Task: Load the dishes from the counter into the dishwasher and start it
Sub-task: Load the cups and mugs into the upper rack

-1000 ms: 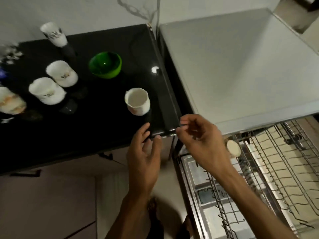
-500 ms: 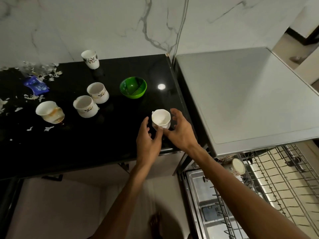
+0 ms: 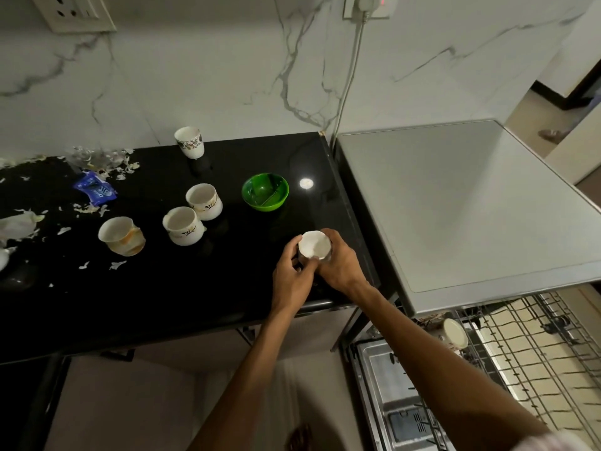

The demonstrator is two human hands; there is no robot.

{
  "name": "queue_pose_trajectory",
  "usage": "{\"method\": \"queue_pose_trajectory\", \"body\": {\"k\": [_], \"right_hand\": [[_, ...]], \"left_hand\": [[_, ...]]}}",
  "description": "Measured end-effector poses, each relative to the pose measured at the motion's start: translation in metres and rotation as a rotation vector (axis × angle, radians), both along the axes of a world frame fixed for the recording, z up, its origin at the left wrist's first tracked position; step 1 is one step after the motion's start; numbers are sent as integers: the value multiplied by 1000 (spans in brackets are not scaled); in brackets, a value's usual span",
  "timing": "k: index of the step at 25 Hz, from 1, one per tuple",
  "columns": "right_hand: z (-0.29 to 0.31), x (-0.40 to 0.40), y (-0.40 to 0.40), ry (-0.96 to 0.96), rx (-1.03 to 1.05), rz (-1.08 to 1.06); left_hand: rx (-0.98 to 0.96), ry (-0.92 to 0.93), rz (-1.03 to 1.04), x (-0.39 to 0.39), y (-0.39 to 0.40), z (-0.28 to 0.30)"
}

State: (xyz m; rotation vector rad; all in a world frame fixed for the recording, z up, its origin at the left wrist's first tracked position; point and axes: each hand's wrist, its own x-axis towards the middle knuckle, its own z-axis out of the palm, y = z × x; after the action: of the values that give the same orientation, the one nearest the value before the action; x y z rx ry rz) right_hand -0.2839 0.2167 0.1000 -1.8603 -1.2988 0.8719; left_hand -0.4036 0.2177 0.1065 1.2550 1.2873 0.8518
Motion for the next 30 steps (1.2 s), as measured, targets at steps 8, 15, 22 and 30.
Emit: {"method": "queue_pose_trajectory", "body": {"k": [8,15,22,30], "right_hand": [[27,-10,-25,-25,152,-39],[42,-13,-67,-77,253,-25],[45,3,-120,-97,261,-53],[42,42,-195,48,229,-156]], "left_hand": [[-18,32,4,-5,-14,20],[-5,10,-39,-3,-38,41],[-177,-119,-39,9,-74,46],[-693,-463,-165,40,-121,41]]}}
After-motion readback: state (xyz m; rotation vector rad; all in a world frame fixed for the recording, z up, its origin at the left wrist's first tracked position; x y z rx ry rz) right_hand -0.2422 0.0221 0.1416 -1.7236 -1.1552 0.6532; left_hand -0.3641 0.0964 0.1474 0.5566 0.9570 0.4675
